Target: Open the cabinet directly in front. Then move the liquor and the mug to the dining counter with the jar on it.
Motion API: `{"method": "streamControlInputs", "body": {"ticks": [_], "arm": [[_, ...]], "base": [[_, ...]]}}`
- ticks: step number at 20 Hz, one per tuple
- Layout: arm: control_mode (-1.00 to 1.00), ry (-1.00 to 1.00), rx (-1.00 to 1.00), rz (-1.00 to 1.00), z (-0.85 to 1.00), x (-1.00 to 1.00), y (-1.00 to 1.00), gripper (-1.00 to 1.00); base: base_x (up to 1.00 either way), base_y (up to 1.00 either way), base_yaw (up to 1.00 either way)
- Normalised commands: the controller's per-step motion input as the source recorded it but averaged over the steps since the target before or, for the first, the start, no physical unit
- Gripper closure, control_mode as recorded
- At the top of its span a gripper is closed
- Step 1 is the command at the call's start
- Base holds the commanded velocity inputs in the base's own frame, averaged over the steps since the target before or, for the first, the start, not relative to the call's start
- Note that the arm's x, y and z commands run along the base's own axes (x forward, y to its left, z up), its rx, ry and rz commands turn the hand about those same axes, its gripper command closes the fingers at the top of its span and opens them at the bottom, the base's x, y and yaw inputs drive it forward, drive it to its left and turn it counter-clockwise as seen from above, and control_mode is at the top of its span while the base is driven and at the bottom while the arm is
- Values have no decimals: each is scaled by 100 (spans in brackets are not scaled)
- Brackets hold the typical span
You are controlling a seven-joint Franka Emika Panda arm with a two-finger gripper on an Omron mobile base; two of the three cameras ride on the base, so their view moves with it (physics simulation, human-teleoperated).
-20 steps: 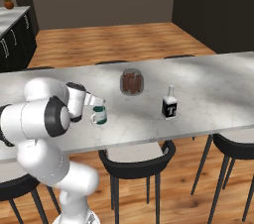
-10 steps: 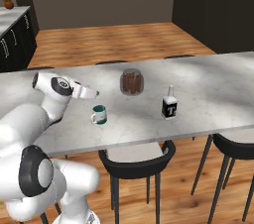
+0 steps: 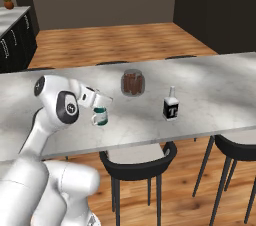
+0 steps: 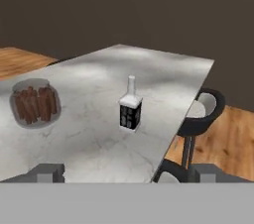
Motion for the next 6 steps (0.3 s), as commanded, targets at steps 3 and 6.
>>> {"method": "streamControlInputs", "body": {"ticks": [3, 6], "arm": [[-100, -13, 16, 5, -17, -100, -100, -100], [-100, -13, 13, 2, -28, -100, -100, -100]], "base": [[0, 0, 0], [0, 0, 0]]}}
